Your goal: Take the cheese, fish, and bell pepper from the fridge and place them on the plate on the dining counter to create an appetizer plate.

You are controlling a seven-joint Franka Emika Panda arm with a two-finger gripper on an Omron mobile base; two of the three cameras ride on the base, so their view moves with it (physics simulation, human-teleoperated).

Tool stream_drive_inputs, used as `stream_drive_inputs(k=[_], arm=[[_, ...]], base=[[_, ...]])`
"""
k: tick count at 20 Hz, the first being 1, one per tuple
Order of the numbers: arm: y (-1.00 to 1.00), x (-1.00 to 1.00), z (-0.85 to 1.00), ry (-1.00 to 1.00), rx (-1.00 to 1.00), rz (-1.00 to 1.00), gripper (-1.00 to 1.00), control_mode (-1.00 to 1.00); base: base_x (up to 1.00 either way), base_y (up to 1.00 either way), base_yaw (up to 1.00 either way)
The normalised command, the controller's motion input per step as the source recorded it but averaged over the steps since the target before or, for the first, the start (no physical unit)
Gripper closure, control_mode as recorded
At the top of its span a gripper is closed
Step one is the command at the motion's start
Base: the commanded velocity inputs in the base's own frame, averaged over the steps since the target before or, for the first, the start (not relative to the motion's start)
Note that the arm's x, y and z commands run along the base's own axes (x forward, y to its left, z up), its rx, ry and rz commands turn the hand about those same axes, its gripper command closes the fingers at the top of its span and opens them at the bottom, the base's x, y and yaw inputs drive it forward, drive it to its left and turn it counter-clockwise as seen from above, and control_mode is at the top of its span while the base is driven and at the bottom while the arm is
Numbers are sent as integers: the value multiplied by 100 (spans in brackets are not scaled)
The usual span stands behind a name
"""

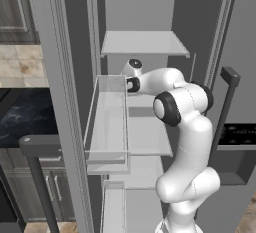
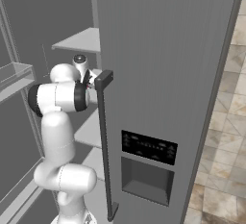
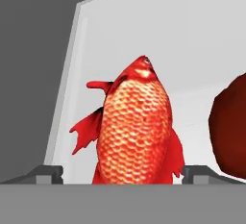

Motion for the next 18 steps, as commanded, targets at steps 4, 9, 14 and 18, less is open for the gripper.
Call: stream_drive_inputs(k=[4,9,14,18], arm=[[0,0,-43,0,-4,-7,100,-100],[-2,-2,-37,0,-1,-7,100,-100],[-10,-16,-29,0,0,-4,100,-100],[-1,-28,-20,0,0,-1,100,-100]], base=[[0,0,0],[0,0,0],[0,0,0],[0,0,0]])
